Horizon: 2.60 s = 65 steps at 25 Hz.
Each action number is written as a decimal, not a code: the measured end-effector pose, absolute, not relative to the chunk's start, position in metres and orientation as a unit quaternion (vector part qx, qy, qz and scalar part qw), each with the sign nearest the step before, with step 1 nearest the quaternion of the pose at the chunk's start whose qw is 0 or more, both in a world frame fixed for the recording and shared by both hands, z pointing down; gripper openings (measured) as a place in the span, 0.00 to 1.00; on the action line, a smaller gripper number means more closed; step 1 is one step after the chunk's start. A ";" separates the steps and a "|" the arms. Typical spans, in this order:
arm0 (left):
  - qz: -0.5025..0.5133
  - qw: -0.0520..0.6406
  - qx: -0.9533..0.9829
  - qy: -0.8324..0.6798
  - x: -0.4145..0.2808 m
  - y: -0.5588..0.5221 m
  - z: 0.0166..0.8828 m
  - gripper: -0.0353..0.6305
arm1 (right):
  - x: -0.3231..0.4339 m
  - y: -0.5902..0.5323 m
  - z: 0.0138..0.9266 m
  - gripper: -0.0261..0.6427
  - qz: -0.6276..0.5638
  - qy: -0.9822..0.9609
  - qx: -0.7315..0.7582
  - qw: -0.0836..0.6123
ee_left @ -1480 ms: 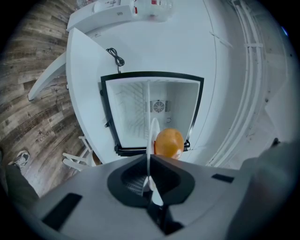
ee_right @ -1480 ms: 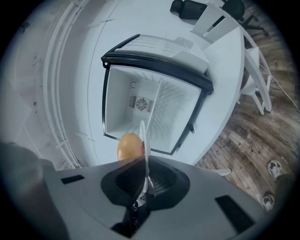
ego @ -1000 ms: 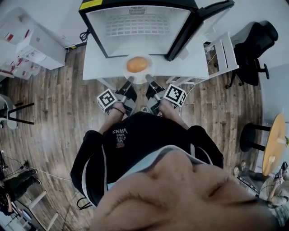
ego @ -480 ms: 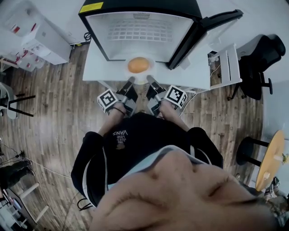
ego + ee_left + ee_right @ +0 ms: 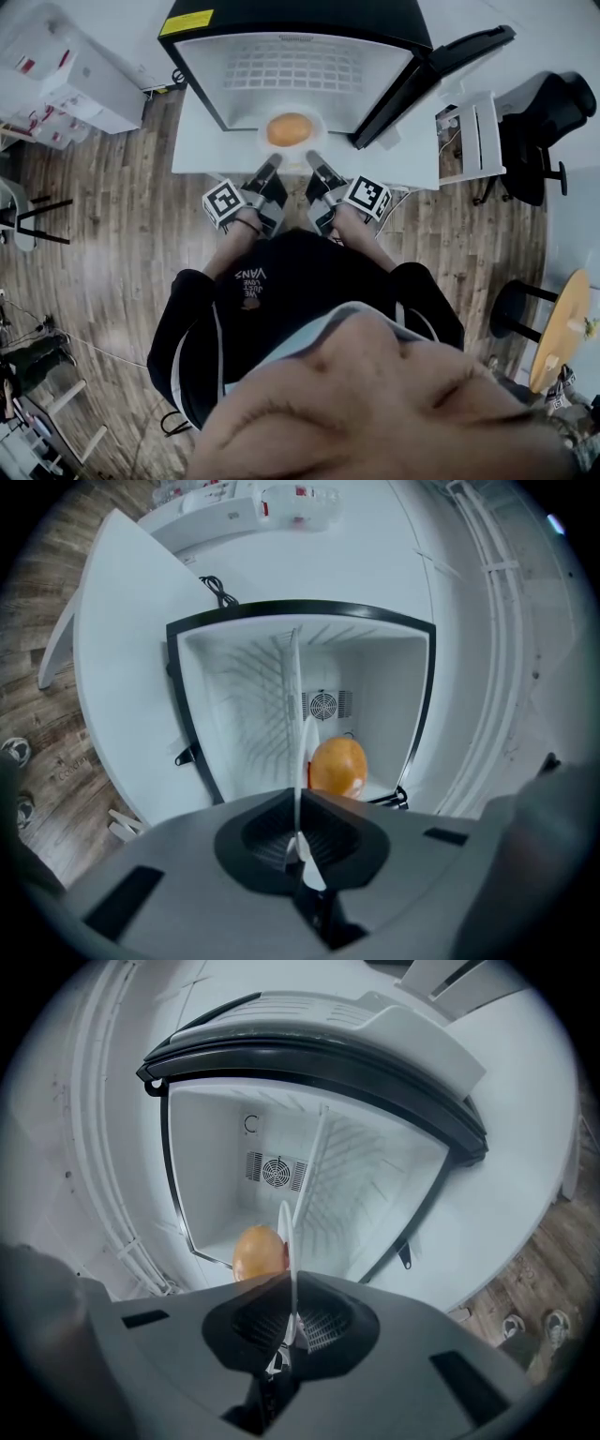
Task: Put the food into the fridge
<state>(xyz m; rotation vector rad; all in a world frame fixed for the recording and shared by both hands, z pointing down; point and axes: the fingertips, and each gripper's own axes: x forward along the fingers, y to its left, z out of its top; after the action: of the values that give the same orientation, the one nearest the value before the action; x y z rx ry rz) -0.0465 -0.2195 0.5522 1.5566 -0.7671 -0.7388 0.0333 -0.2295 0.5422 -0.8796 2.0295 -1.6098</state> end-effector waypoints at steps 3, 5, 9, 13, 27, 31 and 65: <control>-0.315 0.588 0.671 -0.323 -0.050 -0.233 0.548 0.09 | 0.029 -0.242 0.540 0.07 -0.575 0.724 -0.321 0.205; -0.313 0.590 0.672 -0.320 -0.053 -0.242 0.546 0.09 | 0.026 -0.250 0.538 0.07 -0.574 0.723 -0.324 0.208; -0.310 0.592 0.674 -0.316 -0.056 -0.259 0.542 0.09 | 0.023 -0.266 0.532 0.07 -0.569 0.723 -0.329 0.214; -0.307 0.591 0.679 -0.309 -0.057 -0.273 0.537 0.09 | 0.023 -0.279 0.529 0.07 -0.565 0.722 -0.332 0.222; -0.291 0.593 0.686 -0.304 -0.056 -0.314 0.535 0.09 | 0.025 -0.317 0.525 0.07 -0.557 0.717 -0.347 0.236; -0.292 0.588 0.691 -0.302 -0.056 -0.321 0.532 0.09 | 0.027 -0.324 0.524 0.07 -0.555 0.716 -0.350 0.237; -0.317 0.611 0.663 -0.295 -0.061 -0.348 0.531 0.09 | 0.024 -0.353 0.518 0.08 -0.538 0.729 -0.355 0.231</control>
<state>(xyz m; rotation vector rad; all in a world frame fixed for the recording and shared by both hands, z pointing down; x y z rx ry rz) -0.0608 -0.3477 0.5309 1.5292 -0.6819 -0.7310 0.0235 -0.3525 0.5179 -0.9766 2.0043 -1.4787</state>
